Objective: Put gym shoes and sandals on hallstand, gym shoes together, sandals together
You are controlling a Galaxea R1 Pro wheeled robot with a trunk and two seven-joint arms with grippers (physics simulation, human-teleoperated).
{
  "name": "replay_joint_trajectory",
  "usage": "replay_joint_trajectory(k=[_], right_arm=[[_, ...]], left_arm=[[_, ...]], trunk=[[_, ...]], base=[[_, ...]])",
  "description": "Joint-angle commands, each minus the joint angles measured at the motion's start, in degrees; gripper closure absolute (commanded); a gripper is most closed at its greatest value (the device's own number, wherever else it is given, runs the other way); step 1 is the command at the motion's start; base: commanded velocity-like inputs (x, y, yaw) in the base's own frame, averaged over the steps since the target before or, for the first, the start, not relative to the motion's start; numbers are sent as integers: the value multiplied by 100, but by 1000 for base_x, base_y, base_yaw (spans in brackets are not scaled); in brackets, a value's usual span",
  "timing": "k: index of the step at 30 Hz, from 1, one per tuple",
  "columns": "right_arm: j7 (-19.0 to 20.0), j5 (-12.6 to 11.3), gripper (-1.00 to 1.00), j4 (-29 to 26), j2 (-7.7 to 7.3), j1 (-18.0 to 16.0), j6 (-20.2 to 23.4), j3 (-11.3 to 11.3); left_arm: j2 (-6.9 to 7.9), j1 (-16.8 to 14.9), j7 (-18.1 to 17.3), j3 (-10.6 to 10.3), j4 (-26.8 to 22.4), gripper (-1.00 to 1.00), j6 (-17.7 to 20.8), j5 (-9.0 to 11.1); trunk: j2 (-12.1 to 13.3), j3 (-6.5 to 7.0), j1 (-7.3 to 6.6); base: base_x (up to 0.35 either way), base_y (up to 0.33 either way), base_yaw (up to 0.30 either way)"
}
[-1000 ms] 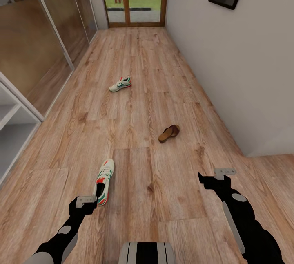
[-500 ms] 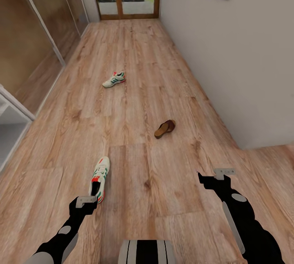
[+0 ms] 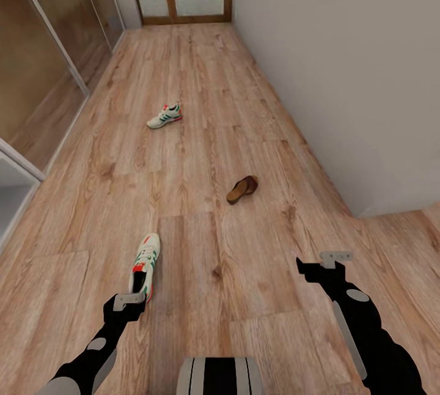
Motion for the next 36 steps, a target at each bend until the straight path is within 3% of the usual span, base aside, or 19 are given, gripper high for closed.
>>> replay_joint_trajectory(k=[1,4,12,27,36], right_arm=[[1,-1,-100,-11,3,-2,30,0],[1,-4,-100,-13,6,-2,30,0],[1,-9,-100,-17,8,-2,35,0],[1,-9,-100,-18,8,-2,37,0],[1,-9,-100,-23,8,-2,36,0]], left_arm=[[-2,-2,2,19,5,-100,-19,-19],[-2,-1,0,19,6,-100,-19,-19],[-2,-1,-3,23,6,-100,-19,-19],[-2,-1,0,22,6,-100,-19,-19],[-2,-1,1,19,6,-100,-18,-19]], trunk=[[-3,-32,1],[-7,-120,9],[-7,-168,9],[-27,-564,48],[-27,-608,48]], base=[[0,0,-2],[0,0,-1],[0,0,0],[0,0,0],[0,0,0]])
